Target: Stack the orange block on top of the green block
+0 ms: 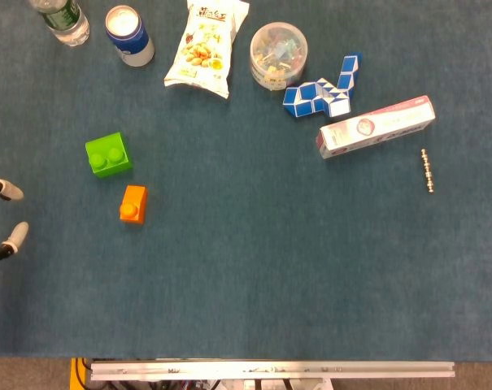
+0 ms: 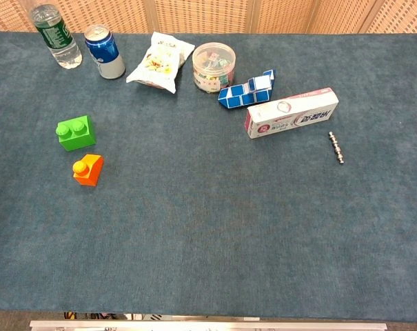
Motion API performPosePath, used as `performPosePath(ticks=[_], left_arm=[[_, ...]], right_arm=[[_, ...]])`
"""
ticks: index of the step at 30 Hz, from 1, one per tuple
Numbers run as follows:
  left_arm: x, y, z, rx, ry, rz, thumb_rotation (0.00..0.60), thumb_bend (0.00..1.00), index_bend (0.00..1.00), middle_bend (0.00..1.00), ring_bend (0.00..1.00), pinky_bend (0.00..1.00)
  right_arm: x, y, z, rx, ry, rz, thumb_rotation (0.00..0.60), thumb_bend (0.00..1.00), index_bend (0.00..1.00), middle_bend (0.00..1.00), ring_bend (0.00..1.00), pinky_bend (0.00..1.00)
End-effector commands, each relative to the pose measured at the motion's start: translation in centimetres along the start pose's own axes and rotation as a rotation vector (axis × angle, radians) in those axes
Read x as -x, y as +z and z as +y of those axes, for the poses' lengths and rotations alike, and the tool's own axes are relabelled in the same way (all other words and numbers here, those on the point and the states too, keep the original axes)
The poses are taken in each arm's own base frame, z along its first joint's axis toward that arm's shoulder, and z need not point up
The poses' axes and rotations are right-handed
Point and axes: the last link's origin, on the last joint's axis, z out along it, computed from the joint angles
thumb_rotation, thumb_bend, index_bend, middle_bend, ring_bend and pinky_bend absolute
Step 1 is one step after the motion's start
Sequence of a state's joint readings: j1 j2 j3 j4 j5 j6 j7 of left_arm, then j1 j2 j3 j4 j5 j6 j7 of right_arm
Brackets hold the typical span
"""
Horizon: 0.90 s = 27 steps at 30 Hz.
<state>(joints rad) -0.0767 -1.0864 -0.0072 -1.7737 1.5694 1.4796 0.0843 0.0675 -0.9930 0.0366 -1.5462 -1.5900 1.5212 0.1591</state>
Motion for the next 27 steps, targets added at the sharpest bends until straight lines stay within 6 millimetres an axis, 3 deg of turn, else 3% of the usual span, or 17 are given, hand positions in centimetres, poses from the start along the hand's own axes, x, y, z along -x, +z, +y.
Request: performPosePath(ticks=[1,10,16,18,20,22,25,27], left_arm=[[0.0,0.4,0.0,0.017,-0.008,-0.013,0.600,0.25,0.42,0.46,0.43,0.41],[0.1,2.6,-0.5,0.043,-0.026,-0.117,0.600,0.24,0.41,0.45,0.43,0.41],[0.7,4.3,-1.0,0.026,-0.010,-0.198,0.594,0.16,0.38,0.41,0.40,0.38],[0.9,4.9,-1.1,0.018,-0.007,-0.222,0.526,0.14,0.37,0.40,0.39,0.36],[1.1,5.4,-1.1,0.007,-0.003,-0.257,0.366,0.11,0.35,0.37,0.35,0.34],[1.3,6.0,-1.1,-0.003,0.000,-0.302,0.264,0.10,0.33,0.36,0.32,0.31],[1.7,7.1,-1.0,-0.004,0.004,-0.340,0.131,0.07,0.32,0.36,0.30,0.27],[2.0,7.9,-0.7,0.000,0.004,-0.355,0.084,0.06,0.32,0.36,0.29,0.26]], right_arm=[[-0.2,0.2,-0.1,-0.003,-0.007,0.006,0.600,0.42,0.59,0.56,0.50,0.60],[-0.8,0.9,-0.5,-0.018,-0.027,0.023,0.600,0.42,0.59,0.56,0.50,0.60],[-0.8,1.1,-0.6,-0.018,-0.027,0.022,0.600,0.42,0.59,0.56,0.50,0.60],[-0.9,1.1,-0.6,-0.020,-0.026,0.021,0.600,0.42,0.59,0.56,0.50,0.60],[-0.9,1.1,-0.6,-0.021,-0.026,0.021,0.600,0.42,0.59,0.56,0.50,0.60],[-1.0,1.2,-0.6,-0.022,-0.027,0.021,0.600,0.42,0.59,0.56,0.50,0.60],[-1.0,1.2,-0.7,-0.024,-0.026,0.020,0.600,0.42,0.59,0.56,0.50,0.60],[-1.0,1.1,-0.7,-0.023,-0.025,0.020,0.600,0.42,0.59,0.56,0.50,0.60]])
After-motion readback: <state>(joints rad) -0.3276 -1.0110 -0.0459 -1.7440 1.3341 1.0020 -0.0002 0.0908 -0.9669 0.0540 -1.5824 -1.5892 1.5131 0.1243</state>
